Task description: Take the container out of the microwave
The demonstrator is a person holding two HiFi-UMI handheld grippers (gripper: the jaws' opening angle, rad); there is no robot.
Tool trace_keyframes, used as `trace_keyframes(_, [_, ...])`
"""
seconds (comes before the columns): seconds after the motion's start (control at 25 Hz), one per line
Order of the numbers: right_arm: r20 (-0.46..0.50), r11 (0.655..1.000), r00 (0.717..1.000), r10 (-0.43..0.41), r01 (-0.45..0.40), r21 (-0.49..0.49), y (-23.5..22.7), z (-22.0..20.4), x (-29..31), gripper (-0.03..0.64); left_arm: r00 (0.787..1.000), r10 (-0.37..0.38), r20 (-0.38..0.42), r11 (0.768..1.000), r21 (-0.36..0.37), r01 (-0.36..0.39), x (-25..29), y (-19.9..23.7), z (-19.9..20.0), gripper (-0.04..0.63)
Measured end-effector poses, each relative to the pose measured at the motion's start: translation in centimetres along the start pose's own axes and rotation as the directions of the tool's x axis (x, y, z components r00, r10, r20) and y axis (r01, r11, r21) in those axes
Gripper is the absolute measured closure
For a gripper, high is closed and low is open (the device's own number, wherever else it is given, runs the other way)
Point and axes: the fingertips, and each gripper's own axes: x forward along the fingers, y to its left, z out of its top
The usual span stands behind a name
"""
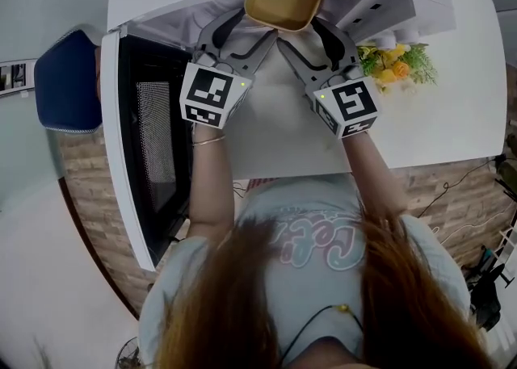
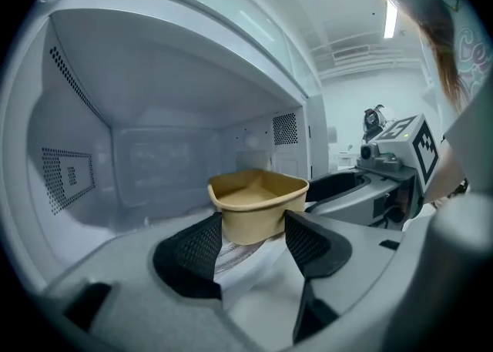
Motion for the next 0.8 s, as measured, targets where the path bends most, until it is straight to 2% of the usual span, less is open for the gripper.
trace_keyframes(0.24, [0.005,0.999,1.000,-0.031,0.031,0.011,-0.9,0.1,0.0,0.360,1.000,-0.017,0.005,1.000,0.011,0.017,0.1,-0.6,0.2,0.342])
trace_keyframes(0.48, [0.007,0.998,0.998,-0.069,0.069,-0.012,-1.1,0.1,0.1,0.360,0.999,0.039,0.021,0.999,0.010,-0.039,0.3,-0.4,0.6,0.366])
trace_keyframes(0.8, [0.023,0.994,0.994,-0.106,0.106,-0.005,-1.8,0.4,-0.2,0.376,0.997,0.072,0.032,0.997,-0.012,-0.072,0.0,-1.4,0.4,0.376])
